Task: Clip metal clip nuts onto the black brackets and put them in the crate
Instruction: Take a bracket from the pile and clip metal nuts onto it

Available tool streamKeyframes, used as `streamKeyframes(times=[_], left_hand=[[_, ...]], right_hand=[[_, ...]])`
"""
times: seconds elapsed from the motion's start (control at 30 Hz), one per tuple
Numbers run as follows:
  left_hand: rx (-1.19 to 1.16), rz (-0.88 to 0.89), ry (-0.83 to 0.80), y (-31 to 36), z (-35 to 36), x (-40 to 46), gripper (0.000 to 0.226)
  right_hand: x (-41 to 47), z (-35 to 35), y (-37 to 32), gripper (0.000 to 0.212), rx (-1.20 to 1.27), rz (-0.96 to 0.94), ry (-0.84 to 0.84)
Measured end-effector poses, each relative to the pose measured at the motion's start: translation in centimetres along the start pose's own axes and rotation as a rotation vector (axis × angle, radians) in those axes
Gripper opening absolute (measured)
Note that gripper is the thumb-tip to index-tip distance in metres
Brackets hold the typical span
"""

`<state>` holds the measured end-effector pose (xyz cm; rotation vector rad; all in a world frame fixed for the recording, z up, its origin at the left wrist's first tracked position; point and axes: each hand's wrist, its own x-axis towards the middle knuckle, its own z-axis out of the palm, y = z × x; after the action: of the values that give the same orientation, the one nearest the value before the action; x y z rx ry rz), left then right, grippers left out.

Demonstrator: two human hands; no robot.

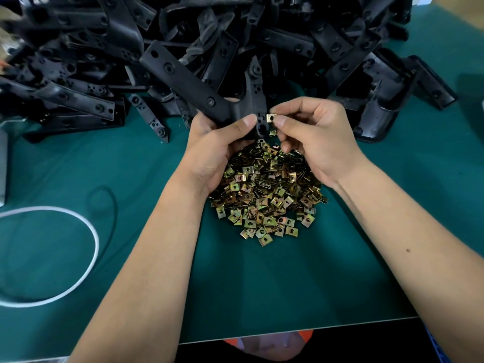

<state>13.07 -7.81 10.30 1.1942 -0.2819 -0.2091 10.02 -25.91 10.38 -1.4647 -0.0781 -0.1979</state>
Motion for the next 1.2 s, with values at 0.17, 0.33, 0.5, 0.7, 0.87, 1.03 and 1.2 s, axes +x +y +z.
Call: streamKeyframes(times=[0.17, 0.33, 0.5, 0.7, 0.87, 1.03, 1.2], left_hand=[[0.005, 0.016, -0.035, 0.1, 0.1, -0.1, 0.019], [-0.004, -0.001, -0.041, 0.0, 0.0, 0.0, 0.018], [-0.015, -0.003, -0.067, 0.1, 0.0, -0.1, 0.018], [-0.028, -0.013, -0.099, 0.3, 0.1, -0.2, 0.024], [-0.018, -0.04, -0.113, 0.4, -0.2, 0.1, 0.024], [0.036, -0.072, -0.158, 0.5, -0.2, 0.1, 0.033], [0.054, -0.042, -0.09, 0.5, 0.1, 0.1, 0.04]], right_hand=[[0.0, 0.1, -0.1, 0.014, 0.034, 0.009, 0.009], [-0.1, 0.1, -0.4, 0.01, 0.143, 0.045, -0.019], [-0.2, 0.0, -0.7, 0.013, 0.136, 0.029, -0.013], [-0.3, -0.1, -1.3, 0.027, 0.167, 0.032, -0.048], [-0.2, -0.3, -1.7, 0.031, 0.193, 0.043, -0.113], [-0.3, 0.0, -1.6, 0.033, 0.243, 0.074, -0.188], [0.0, 0.1, -1.3, 0.031, 0.196, 0.064, -0.144]])
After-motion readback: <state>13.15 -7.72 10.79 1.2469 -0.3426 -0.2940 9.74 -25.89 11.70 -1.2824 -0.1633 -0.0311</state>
